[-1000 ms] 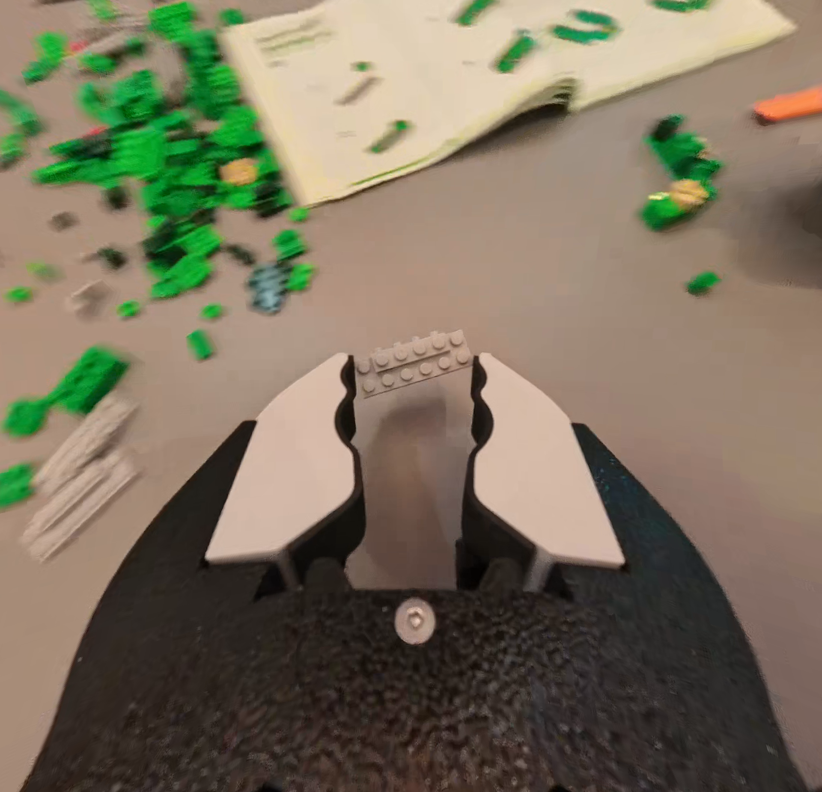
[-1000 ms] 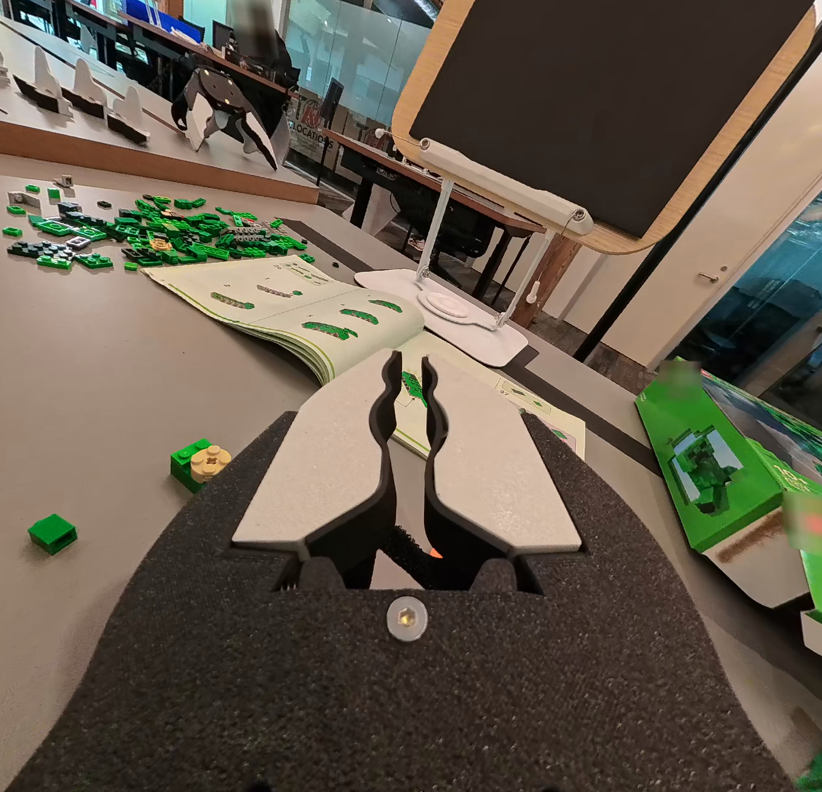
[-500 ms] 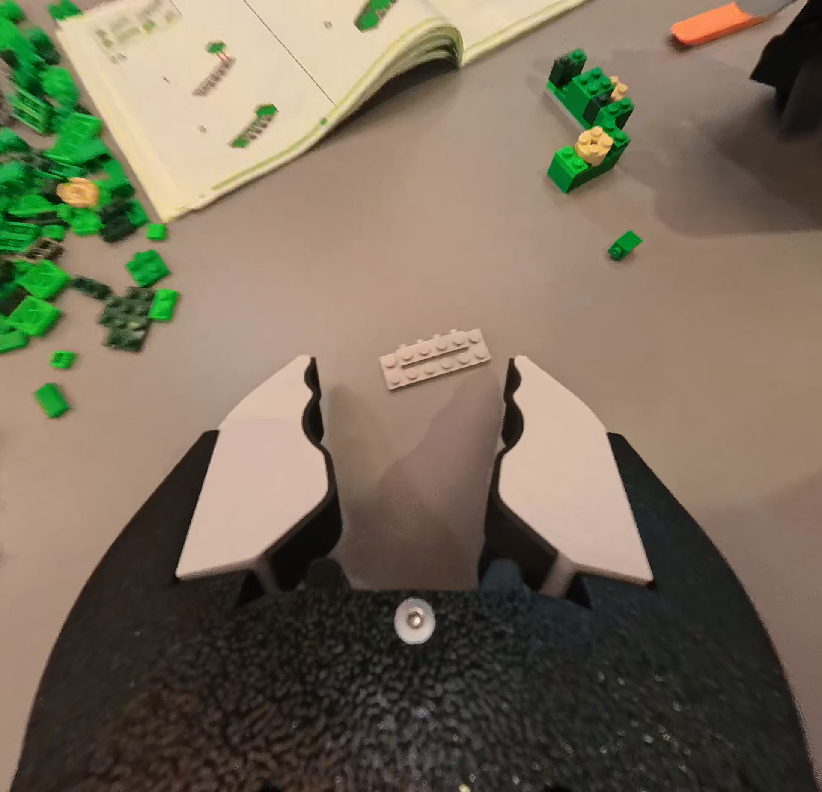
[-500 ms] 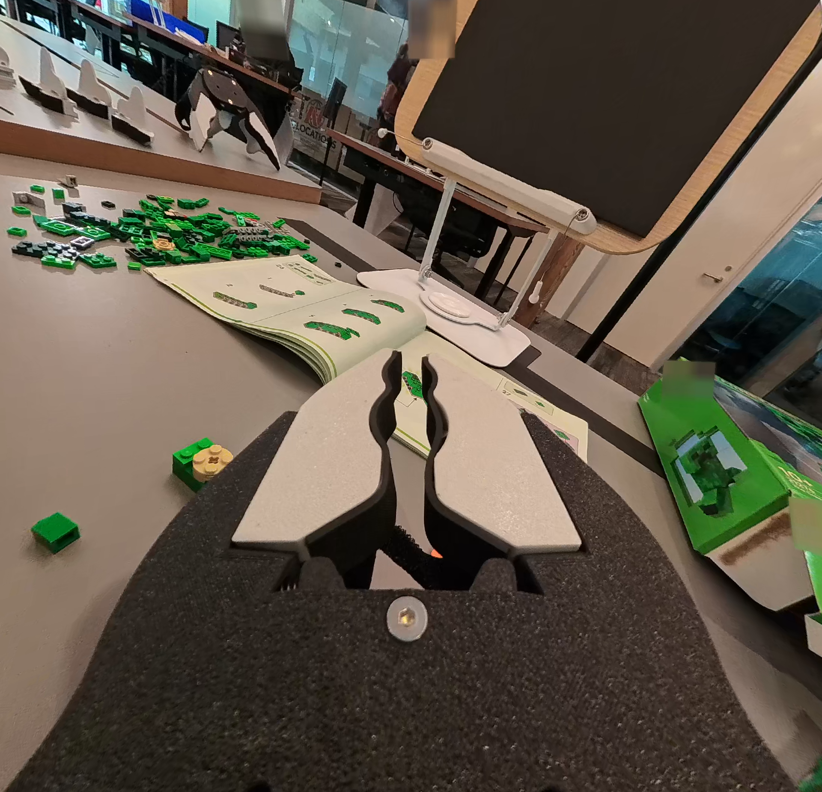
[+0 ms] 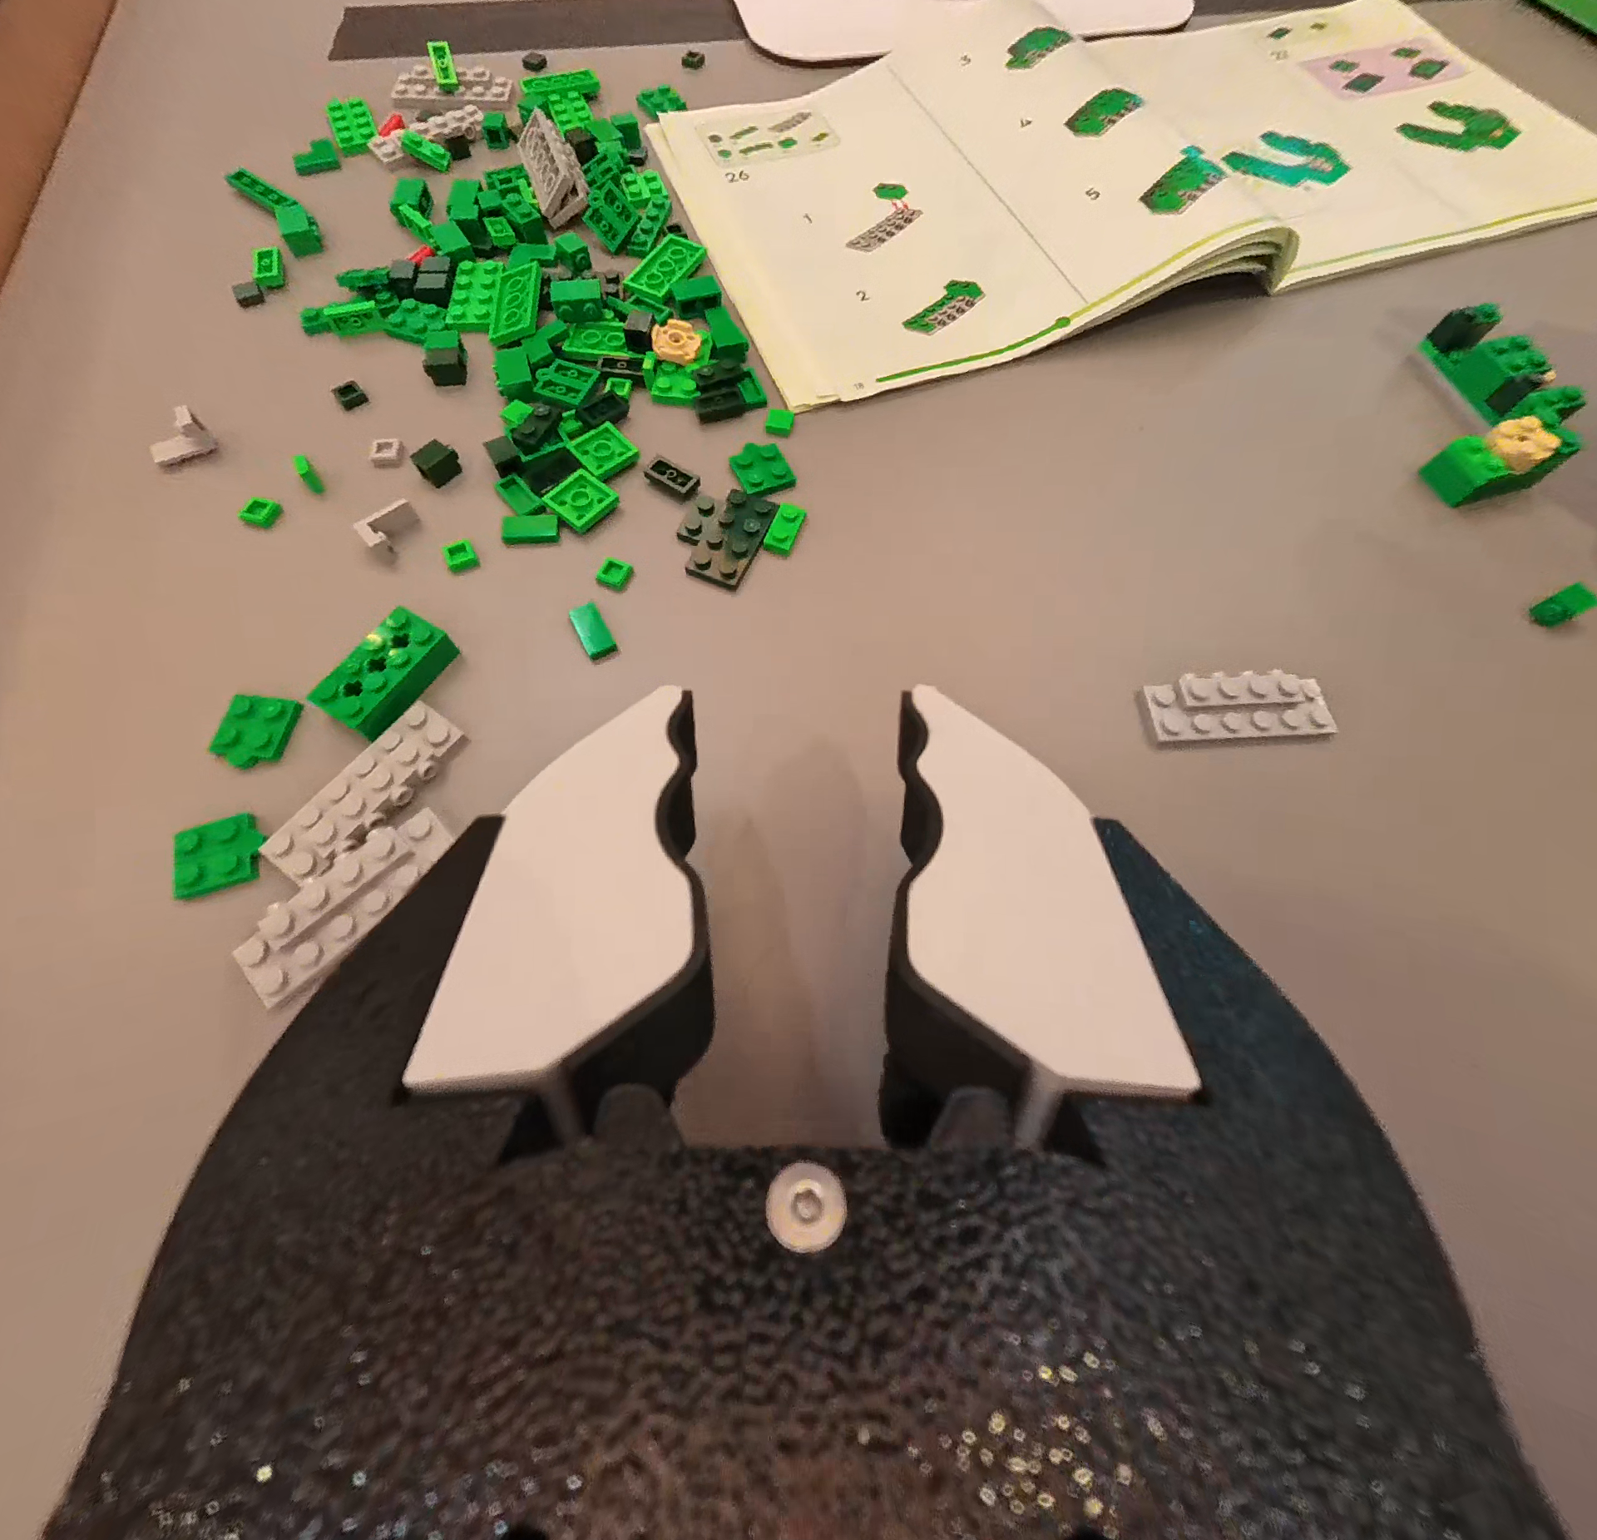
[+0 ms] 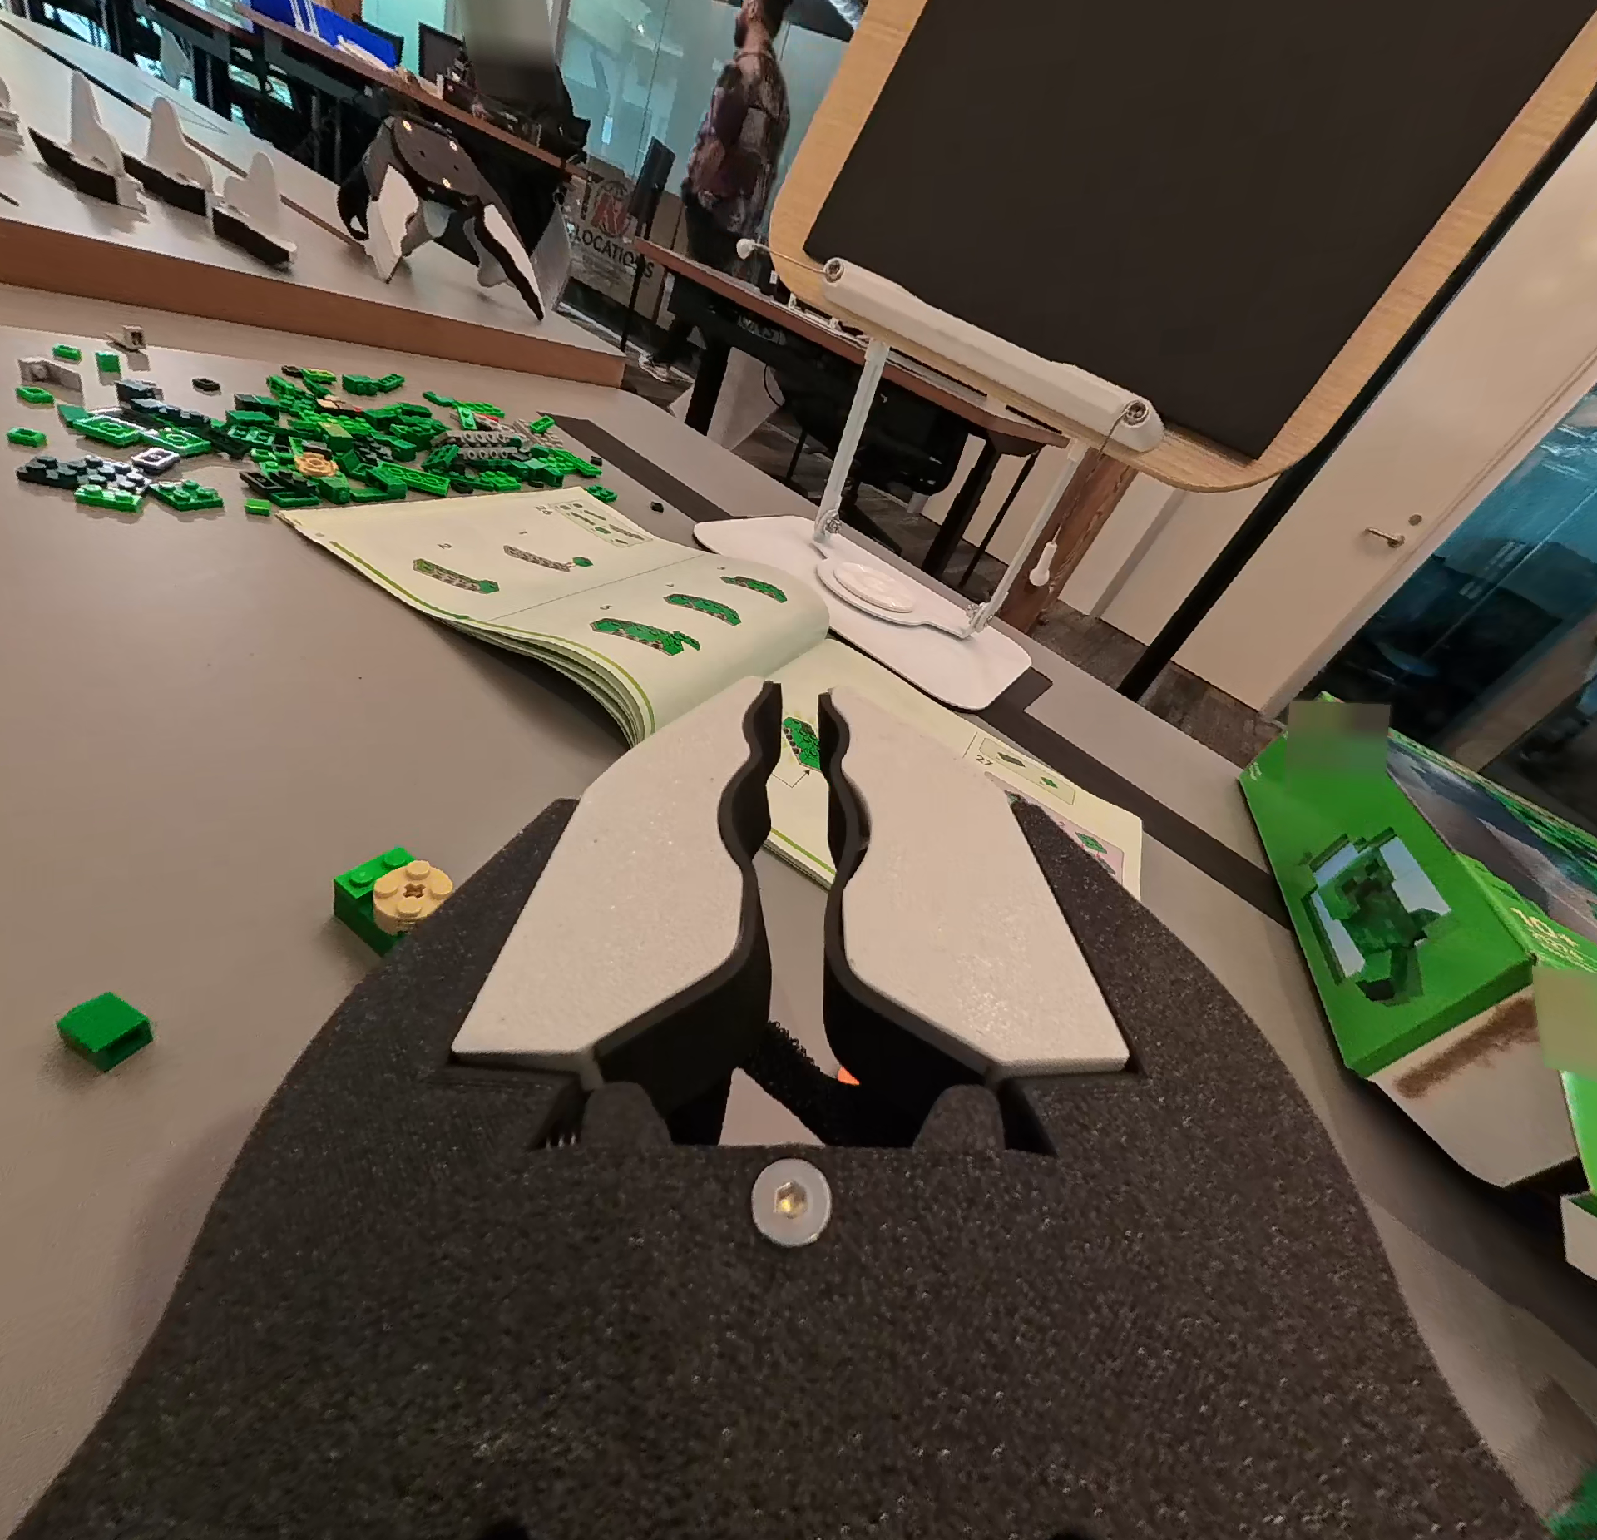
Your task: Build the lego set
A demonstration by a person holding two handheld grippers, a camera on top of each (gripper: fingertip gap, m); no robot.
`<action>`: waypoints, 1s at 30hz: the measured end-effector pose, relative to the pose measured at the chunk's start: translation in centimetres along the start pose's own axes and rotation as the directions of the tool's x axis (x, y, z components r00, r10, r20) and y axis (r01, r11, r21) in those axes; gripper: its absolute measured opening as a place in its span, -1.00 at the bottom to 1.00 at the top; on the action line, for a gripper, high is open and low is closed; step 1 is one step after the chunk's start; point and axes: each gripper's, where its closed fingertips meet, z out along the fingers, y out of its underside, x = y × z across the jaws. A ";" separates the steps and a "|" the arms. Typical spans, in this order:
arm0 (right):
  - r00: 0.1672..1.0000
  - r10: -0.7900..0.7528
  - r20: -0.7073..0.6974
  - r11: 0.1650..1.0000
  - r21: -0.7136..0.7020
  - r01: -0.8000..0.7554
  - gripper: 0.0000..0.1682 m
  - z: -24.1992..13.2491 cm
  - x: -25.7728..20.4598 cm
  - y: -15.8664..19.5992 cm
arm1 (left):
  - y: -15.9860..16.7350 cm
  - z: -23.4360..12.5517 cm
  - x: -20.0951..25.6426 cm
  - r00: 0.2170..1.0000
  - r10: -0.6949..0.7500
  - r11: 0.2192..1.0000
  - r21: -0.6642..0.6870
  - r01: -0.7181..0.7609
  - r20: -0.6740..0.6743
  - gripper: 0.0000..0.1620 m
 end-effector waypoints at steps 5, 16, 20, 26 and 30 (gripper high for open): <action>1.000 -0.004 0.001 1.000 -0.003 0.004 -0.92 0.0 0.0 0.0 | -0.1 0.9 -0.4 0.999 0.015 1.000 -0.010 -0.015 0.041 -0.47; 1.000 -0.009 0.002 1.000 -0.007 0.009 -0.93 0.1 -0.1 0.1 | -1.5 1.1 -1.5 0.998 0.005 1.000 0.029 -0.007 0.069 -0.49; 1.000 -0.016 0.002 1.000 -0.007 0.016 -0.93 0.1 -0.2 0.1 | -1.9 1.3 -1.5 0.998 0.000 0.999 0.034 -0.002 0.066 -0.49; 1.000 -0.012 -0.006 1.000 -0.008 0.012 -0.93 0.1 0.0 0.1 | -2.4 1.4 -1.1 0.997 0.008 0.998 0.060 -0.012 0.072 -0.51; 1.000 -0.015 -0.005 1.000 -0.007 0.015 -0.93 0.1 0.0 0.1 | -2.1 1.4 -0.9 0.998 0.003 0.998 0.062 -0.008 0.069 -0.51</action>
